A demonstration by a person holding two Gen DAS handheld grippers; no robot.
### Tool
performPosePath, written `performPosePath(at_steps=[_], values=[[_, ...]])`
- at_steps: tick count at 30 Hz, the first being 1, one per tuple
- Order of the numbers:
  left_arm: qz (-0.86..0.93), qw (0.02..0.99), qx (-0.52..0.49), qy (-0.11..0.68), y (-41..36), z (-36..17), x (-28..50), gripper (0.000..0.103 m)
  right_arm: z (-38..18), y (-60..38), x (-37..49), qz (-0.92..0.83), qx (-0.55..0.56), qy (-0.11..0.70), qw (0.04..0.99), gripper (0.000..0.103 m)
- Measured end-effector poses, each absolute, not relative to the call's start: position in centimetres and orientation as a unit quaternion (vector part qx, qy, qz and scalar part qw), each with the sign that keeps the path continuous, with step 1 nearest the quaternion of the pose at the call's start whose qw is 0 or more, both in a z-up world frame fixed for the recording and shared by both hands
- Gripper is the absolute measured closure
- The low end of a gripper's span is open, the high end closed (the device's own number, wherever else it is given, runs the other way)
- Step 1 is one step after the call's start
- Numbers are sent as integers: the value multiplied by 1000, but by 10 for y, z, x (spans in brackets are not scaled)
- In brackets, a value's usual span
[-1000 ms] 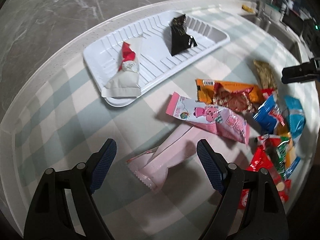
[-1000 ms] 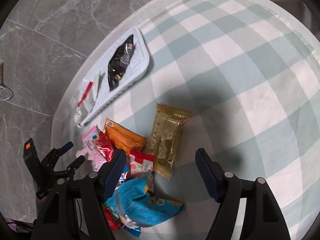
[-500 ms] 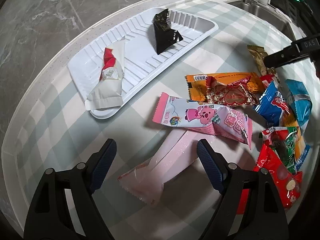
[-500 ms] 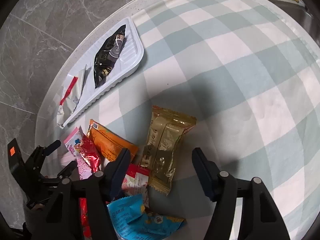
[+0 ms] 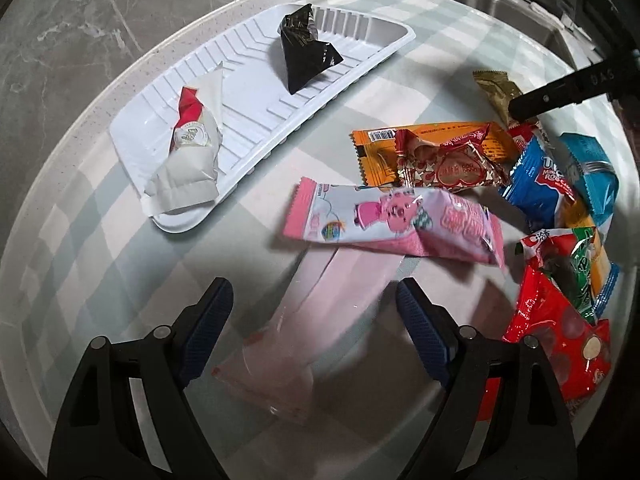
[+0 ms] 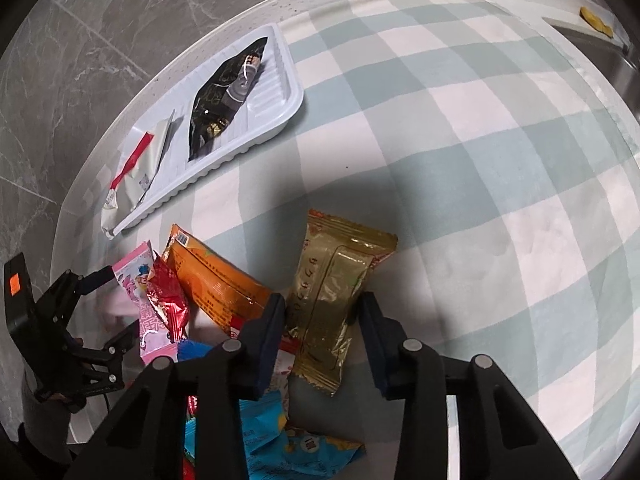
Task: Organize snacks
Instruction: 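Grasp the pale pink packet with the left tool while the right tool grasps the gold bar, then lower the pink packet and gold bar into the tray, open both tools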
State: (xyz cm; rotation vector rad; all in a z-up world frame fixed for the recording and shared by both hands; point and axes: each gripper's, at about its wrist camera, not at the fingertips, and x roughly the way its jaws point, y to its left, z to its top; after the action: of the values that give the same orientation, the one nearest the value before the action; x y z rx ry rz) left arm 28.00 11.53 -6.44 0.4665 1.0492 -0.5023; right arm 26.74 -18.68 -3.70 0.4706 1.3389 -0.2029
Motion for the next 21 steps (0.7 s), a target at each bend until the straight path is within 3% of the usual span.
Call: performPosePath(at_steps=[2, 4, 7, 12, 21], values=[[-242, 808, 209, 495, 117, -65, 282, 23, -37, -186, 267, -91, 215, 613, 755, 68], [-264, 801, 188, 502, 119, -64, 282, 47, -37, -186, 267, -87, 214, 612, 756, 68], [-271, 802, 183, 500, 118, -62, 281, 67, -38, -189, 266, -80, 223, 610, 756, 69], [-267, 802, 174, 504, 120, -59, 279, 76, -35, -195, 263, -67, 246, 602, 756, 72], [-266, 808, 121, 511, 143, -47, 268, 76, -23, -205, 257, -52, 284, 582, 760, 75]])
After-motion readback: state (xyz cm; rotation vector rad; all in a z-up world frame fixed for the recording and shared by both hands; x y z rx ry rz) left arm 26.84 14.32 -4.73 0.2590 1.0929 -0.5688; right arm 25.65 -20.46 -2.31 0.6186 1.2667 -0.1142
